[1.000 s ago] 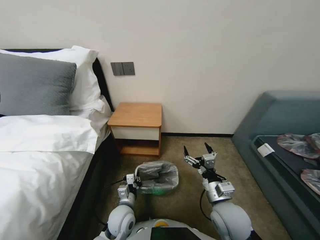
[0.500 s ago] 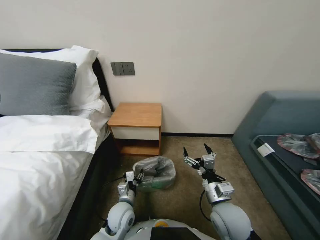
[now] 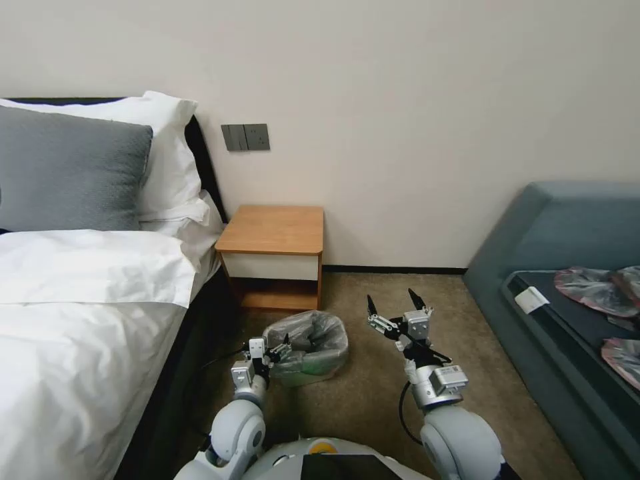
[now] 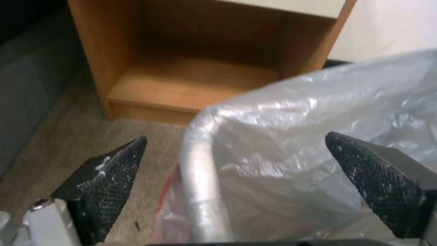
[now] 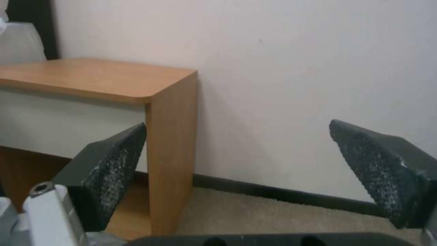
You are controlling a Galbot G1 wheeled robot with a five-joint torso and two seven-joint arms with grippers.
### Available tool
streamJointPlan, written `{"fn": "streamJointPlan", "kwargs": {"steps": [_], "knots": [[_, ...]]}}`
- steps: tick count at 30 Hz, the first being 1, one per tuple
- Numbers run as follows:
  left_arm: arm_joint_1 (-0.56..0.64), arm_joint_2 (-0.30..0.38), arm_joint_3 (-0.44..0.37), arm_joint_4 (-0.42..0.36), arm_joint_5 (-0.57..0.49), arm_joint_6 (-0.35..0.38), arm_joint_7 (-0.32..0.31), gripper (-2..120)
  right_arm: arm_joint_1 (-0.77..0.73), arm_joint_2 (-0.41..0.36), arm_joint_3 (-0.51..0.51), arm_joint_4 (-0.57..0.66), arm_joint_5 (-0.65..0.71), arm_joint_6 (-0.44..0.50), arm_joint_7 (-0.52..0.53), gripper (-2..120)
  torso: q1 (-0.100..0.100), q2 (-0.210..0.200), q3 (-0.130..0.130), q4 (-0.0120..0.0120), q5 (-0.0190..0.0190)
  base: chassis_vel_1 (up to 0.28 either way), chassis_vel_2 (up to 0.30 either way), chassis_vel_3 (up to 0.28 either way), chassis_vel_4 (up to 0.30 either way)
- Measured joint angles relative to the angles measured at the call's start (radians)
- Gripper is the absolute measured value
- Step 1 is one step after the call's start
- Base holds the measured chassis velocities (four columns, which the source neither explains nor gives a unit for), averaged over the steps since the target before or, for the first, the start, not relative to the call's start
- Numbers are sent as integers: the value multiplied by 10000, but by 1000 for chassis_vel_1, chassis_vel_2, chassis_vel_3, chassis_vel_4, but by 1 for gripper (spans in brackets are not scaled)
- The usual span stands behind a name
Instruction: Pick up the garbage bag from the table and place it over the trash can.
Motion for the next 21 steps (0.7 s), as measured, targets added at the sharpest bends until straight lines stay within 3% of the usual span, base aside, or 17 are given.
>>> {"fn": "streamJointPlan", "kwargs": {"steps": [6, 9, 14, 21], "knots": [[169, 139, -301, -453, -28, -21, 112, 100, -74, 36, -3, 56, 175, -27, 12, 100, 0, 0, 0, 0, 0, 0, 0, 0, 0], [296, 280, -552, -758, 87, -365, 295, 100, -129, 146, 1, 77, 420, -42, 49, 100, 0, 0, 0, 0, -1, 0, 0, 0, 0], [493, 558, -1039, -1257, 667, -1303, 802, 100, -243, 419, 143, -37, 625, 34, 111, 100, 0, 0, 0, 0, 0, 0, 0, 0, 0], [1059, 641, -1341, -1466, 1766, -3026, 1640, 100, -493, 873, 262, -547, 522, 937, -14, 100, 0, 0, 0, 1, 0, 0, 0, 0, 0]]}}
